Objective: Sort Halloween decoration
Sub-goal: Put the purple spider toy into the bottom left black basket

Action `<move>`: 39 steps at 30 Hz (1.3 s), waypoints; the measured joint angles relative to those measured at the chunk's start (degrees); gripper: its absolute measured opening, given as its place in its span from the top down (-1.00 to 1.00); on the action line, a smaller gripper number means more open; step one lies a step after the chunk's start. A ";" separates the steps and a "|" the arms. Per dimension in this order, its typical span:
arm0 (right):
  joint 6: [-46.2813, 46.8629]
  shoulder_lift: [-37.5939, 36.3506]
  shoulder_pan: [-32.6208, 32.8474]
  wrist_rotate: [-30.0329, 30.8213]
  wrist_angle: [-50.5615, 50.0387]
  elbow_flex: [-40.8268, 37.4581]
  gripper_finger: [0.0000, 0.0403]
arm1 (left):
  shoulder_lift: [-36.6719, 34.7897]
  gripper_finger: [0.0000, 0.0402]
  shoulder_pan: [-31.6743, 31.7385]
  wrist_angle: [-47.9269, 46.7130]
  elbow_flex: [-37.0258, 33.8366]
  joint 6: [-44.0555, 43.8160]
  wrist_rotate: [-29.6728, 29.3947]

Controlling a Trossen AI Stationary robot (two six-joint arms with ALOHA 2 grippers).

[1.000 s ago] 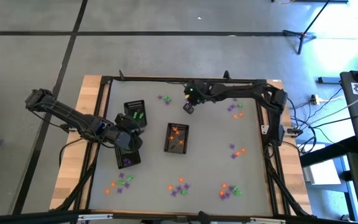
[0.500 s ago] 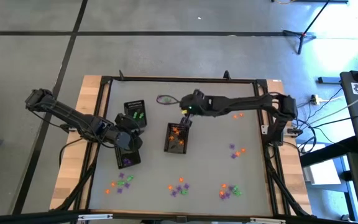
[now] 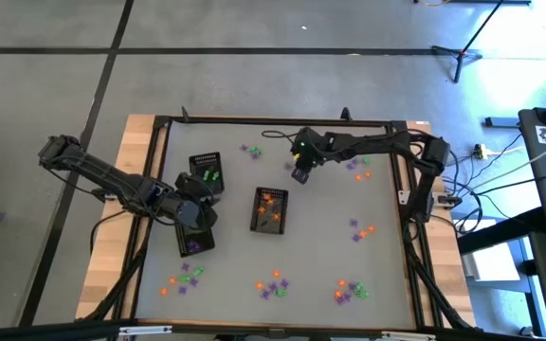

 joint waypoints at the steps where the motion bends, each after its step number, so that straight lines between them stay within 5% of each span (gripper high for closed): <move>1: -0.01 0.40 -0.04 -0.75 2.07 -0.33 0.33 | 0.00 0.32 -0.02 0.04 0.00 0.01 0.00; 13: -1.17 5.80 1.40 0.82 6.28 0.81 0.19 | 0.00 0.32 -0.02 0.03 0.00 0.01 0.28; 23: -1.74 6.05 1.42 1.28 6.44 0.79 0.95 | 0.00 0.32 -0.02 0.02 0.00 0.02 0.43; 29: -2.71 1.63 5.07 9.45 5.78 0.22 0.99 | 0.00 0.32 -0.02 0.03 0.00 0.02 0.45; 39: -1.02 -8.41 14.28 9.29 9.97 0.52 0.99 | 0.00 0.32 -0.02 0.03 0.00 0.01 0.45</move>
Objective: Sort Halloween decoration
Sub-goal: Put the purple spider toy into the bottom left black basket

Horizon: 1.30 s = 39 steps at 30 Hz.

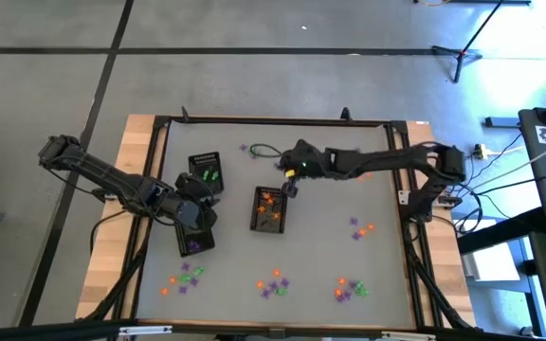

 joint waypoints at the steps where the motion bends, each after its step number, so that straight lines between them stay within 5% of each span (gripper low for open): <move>1: 0.28 -0.26 1.31 -0.28 1.24 0.00 1.00 | 0.00 0.32 0.00 0.00 0.00 0.01 0.00; 12: 0.83 -0.32 14.03 -3.06 14.20 0.00 1.00 | 0.00 0.32 -0.02 -0.02 0.00 0.01 0.00; 23: 0.83 -0.32 14.69 -0.93 17.56 0.00 1.00 | 0.00 0.32 0.00 1.05 0.00 -1.84 -0.58; 29: 0.83 0.15 14.70 -0.89 18.31 0.03 1.00 | 0.00 0.32 0.02 13.84 0.00 -8.70 -5.08; 39: 0.83 3.68 14.72 1.39 20.94 0.05 1.00 | 3.52 0.32 0.02 31.92 0.06 2.38 0.00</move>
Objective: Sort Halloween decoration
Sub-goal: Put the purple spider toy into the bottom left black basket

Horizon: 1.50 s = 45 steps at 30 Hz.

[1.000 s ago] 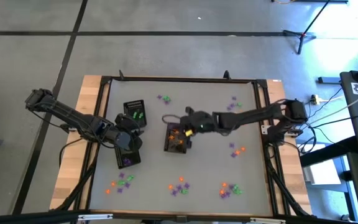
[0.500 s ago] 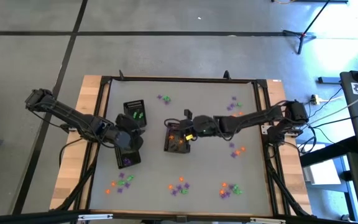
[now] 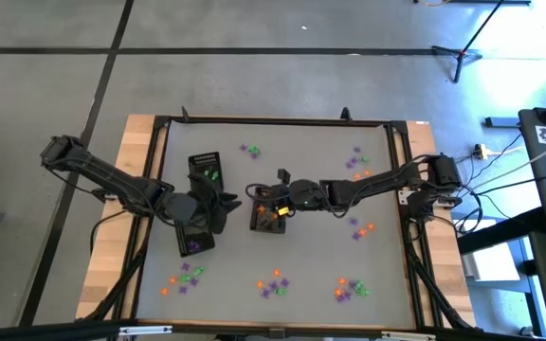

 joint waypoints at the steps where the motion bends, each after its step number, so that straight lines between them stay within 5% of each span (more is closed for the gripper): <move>1: 0.00 0.02 0.00 0.59 0.02 -0.03 1.00 | 0.85 0.32 0.05 1.06 -0.01 0.27 0.02; 29: -0.92 0.94 0.00 3.05 3.22 0.01 1.00 | 8.13 0.34 5.88 7.07 -0.03 -2.38 1.07; 39: -0.87 0.94 0.00 3.05 3.38 0.01 1.00 | 8.13 0.95 5.88 7.11 -0.03 -0.57 1.09; 45: -1.50 0.94 0.00 1.81 3.07 -0.01 0.97 | 8.13 0.99 5.84 7.05 -0.03 1.19 2.08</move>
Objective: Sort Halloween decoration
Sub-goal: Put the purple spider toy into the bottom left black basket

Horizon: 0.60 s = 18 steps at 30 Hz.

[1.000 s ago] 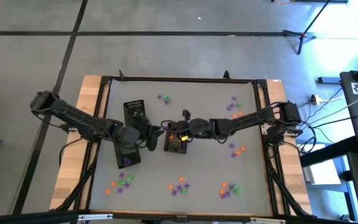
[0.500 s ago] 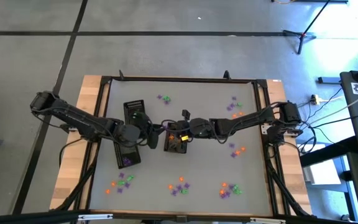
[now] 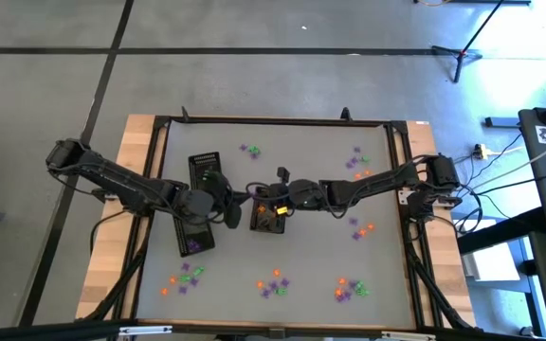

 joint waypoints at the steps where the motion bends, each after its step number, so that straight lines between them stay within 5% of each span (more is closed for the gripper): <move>1: -0.04 0.00 0.00 -0.29 -0.18 0.00 0.94 | 0.00 1.00 -0.04 0.00 0.00 0.49 0.39; 10: -1.26 -2.78 0.02 -0.32 -8.05 0.00 0.16 | -2.60 1.00 0.02 -4.95 -0.02 2.00 8.17; 18: 0.73 -8.86 0.00 4.36 -17.44 0.00 -0.26 | -11.71 1.00 -0.07 -27.52 -0.02 -5.28 18.72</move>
